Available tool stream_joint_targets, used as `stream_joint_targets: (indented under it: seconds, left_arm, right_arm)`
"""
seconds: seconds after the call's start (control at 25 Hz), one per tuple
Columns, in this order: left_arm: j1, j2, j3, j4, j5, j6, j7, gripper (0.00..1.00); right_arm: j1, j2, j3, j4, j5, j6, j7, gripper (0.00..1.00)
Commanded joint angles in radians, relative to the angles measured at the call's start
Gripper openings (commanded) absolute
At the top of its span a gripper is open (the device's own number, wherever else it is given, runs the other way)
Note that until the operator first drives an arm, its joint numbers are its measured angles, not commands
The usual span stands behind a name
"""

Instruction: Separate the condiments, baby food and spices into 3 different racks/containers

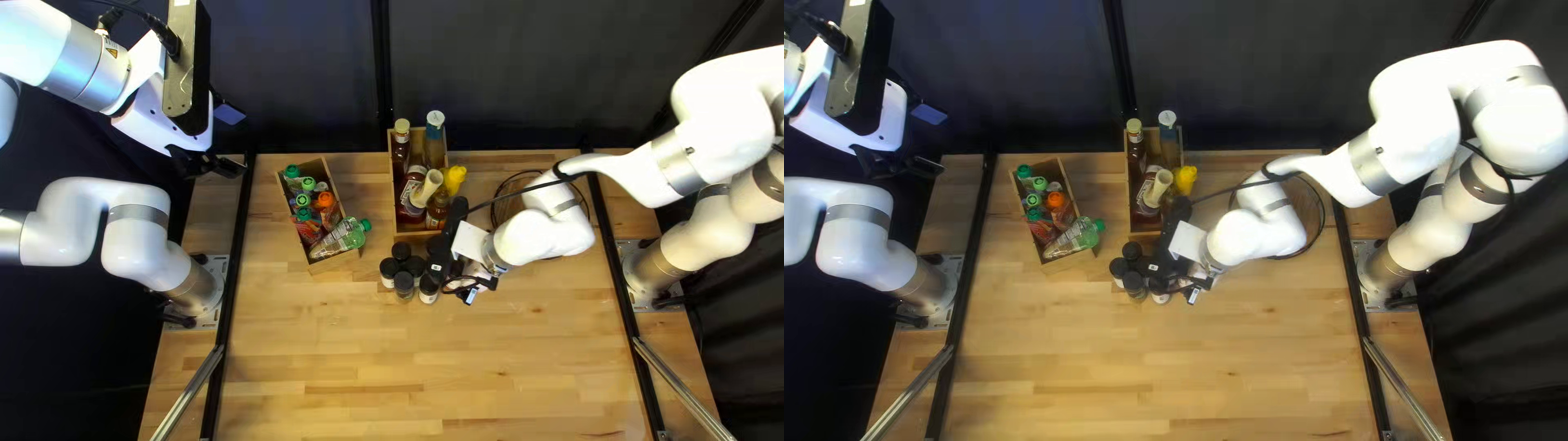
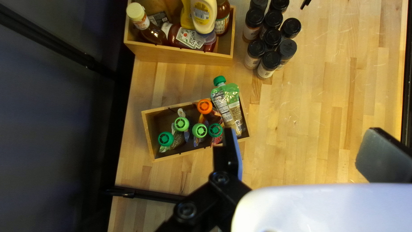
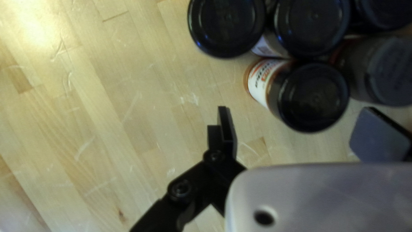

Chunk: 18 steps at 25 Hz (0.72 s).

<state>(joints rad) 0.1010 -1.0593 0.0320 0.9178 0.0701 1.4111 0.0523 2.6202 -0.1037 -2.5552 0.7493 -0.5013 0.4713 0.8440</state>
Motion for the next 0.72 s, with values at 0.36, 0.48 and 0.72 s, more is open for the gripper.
stream_joint_targets:
  seconds: [0.36,0.48,0.72]
  left_arm:
    - [0.0,0.0,0.0,0.0,0.0,0.0,0.0,1.0]
    - [0.0,0.0,0.0,0.0,0.0,0.0,0.0,1.0]
    - [0.0,0.0,0.0,0.0,0.0,0.0,0.0,1.0]
  right_arm:
    - [0.012,0.02,0.001,0.004,-0.012,0.035,0.024,0.02]
    - [0.016,0.055,0.01,-0.013,0.017,0.044,0.015,0.01]
    - [0.039,0.165,0.014,-0.055,0.15,0.08,-0.075,0.0]
